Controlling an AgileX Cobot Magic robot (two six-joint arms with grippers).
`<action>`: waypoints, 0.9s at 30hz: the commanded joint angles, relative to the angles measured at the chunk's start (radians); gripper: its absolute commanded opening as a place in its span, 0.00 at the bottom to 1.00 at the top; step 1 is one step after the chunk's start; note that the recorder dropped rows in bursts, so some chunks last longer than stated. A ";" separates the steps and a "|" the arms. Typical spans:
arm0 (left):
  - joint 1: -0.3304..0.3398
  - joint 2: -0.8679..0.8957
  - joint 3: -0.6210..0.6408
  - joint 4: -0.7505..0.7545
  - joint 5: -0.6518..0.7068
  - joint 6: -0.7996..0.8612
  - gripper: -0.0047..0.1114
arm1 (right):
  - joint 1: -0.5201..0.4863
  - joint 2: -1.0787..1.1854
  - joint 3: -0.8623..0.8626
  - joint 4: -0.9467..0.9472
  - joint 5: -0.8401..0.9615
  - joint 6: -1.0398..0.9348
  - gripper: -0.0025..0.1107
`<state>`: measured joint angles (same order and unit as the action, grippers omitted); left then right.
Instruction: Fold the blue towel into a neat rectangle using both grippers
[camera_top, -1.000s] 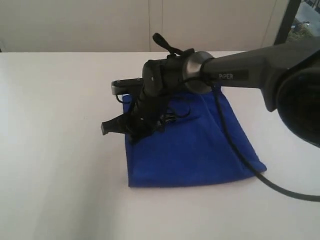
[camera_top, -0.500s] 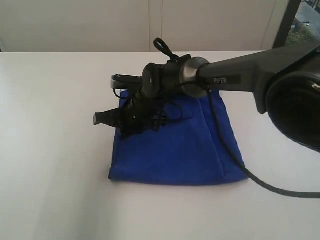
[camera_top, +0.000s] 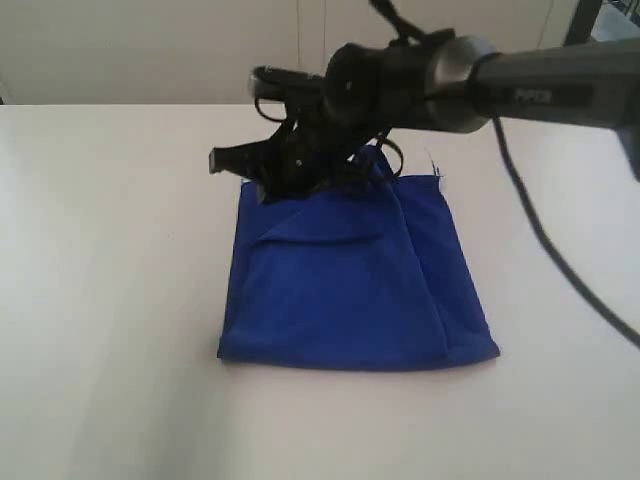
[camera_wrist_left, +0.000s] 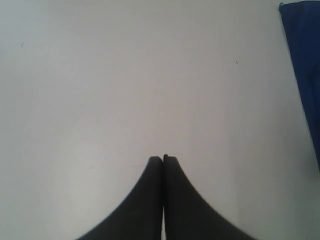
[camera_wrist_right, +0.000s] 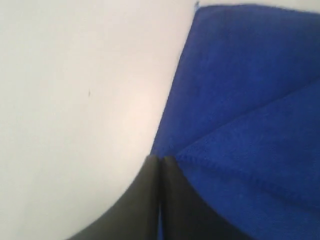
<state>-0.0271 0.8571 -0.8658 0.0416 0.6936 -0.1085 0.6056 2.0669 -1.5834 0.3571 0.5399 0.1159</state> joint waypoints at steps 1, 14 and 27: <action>-0.004 -0.009 -0.002 -0.006 0.007 0.002 0.04 | -0.076 -0.067 0.001 -0.017 0.057 -0.034 0.02; -0.004 -0.009 -0.002 -0.006 0.007 0.002 0.04 | -0.305 -0.085 0.114 -0.022 0.088 -0.088 0.02; -0.004 -0.009 -0.002 -0.006 0.007 0.002 0.04 | -0.319 0.049 0.150 -0.062 -0.236 -0.097 0.21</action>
<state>-0.0271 0.8571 -0.8658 0.0416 0.6936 -0.1085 0.2917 2.1088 -1.4422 0.3048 0.3408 0.0334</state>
